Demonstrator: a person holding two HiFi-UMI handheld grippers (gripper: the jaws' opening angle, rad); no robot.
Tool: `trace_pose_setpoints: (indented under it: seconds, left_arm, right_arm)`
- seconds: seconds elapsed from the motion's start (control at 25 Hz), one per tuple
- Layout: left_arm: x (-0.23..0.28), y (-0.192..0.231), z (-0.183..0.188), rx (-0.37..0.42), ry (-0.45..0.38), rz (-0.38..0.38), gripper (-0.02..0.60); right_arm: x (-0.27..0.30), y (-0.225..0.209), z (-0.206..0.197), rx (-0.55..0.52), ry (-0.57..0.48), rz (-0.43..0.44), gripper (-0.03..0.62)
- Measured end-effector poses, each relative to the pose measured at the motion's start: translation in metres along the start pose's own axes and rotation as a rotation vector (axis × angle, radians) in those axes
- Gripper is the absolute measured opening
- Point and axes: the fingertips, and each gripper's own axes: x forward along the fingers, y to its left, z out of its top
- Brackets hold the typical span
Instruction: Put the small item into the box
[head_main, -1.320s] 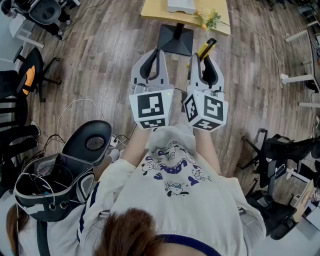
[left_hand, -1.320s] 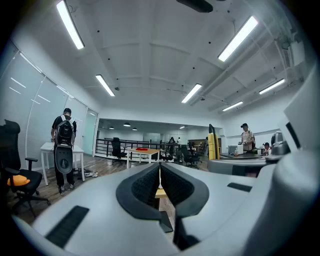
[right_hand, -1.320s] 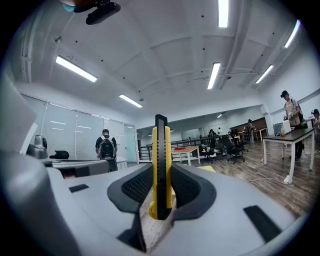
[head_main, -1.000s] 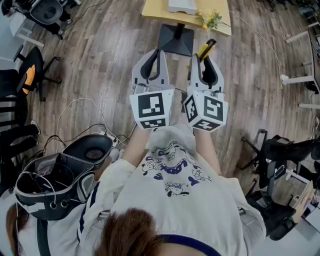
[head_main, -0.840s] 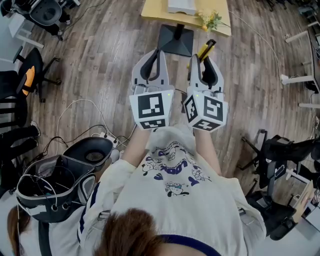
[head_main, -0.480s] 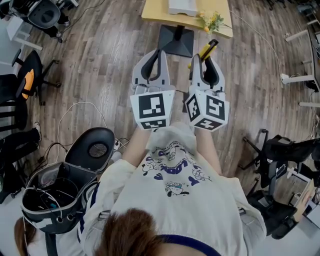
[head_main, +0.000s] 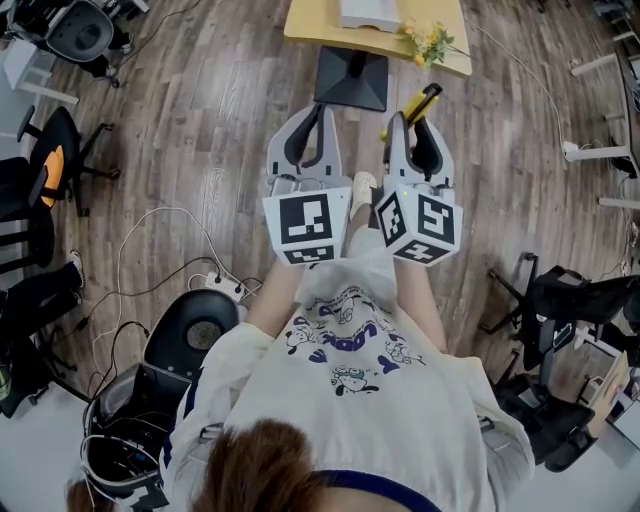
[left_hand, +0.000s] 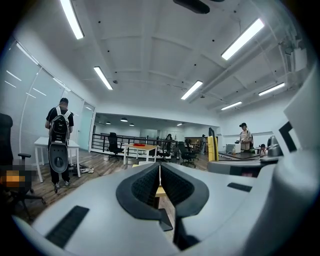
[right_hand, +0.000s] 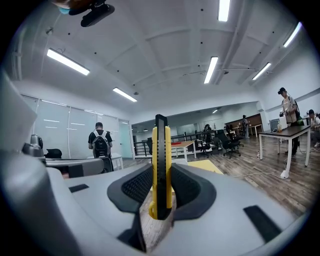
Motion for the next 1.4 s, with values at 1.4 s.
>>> trace_pose_setpoints:
  seconds: [1.4]
  left_arm:
    - [0.354, 0.049, 0.014, -0.019, 0.091, 0.195, 0.018]
  right_arm:
    - [0.365, -0.101, 0.035, 0.018, 0.125, 0.206, 0.129]
